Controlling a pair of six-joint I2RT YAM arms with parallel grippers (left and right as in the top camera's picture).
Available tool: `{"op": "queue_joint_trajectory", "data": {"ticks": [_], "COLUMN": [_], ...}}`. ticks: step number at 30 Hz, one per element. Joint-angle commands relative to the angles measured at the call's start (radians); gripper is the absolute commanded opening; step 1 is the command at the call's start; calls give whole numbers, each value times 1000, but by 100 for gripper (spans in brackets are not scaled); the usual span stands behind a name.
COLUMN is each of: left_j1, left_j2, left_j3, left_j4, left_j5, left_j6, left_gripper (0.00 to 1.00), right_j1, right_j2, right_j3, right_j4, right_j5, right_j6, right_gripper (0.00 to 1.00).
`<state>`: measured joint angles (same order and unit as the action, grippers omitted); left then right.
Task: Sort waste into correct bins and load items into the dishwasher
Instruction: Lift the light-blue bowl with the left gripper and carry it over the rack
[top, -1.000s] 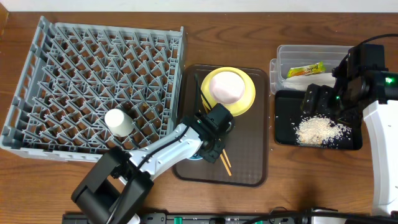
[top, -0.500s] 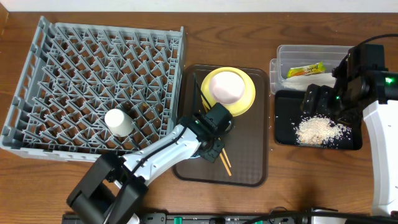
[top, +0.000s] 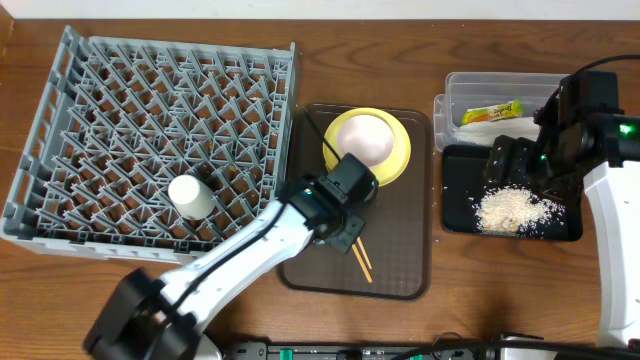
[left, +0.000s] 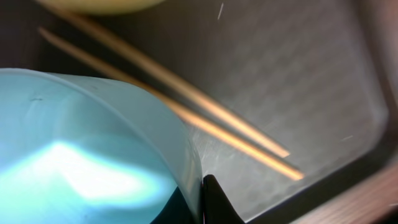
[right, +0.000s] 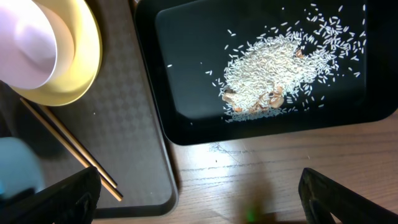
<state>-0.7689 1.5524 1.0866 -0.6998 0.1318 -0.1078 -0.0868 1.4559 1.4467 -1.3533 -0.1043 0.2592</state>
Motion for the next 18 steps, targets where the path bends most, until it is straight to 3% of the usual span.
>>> {"op": "queue_joint_trajectory", "data": {"ticks": [1,10,18], "left_j1": [2,175,490], "left_j2": [-75,-166,-167], "left_j3": [57,148,186], "left_j4": [-3,-3,9], "left_j5": [6,41,360], "left_j6": [-2,22,72], "left_gripper": [7,7,7], "right_j1": [-5,-5,-5], "right_j2": [-3,-3,-3], "right_j3": [8,8,8], "right_j4": [-2,-2,-1], "right_j5": [-5,-5,-4], "right_j6": [-6,-6,-6], "right_gripper": [99,99,99]}}
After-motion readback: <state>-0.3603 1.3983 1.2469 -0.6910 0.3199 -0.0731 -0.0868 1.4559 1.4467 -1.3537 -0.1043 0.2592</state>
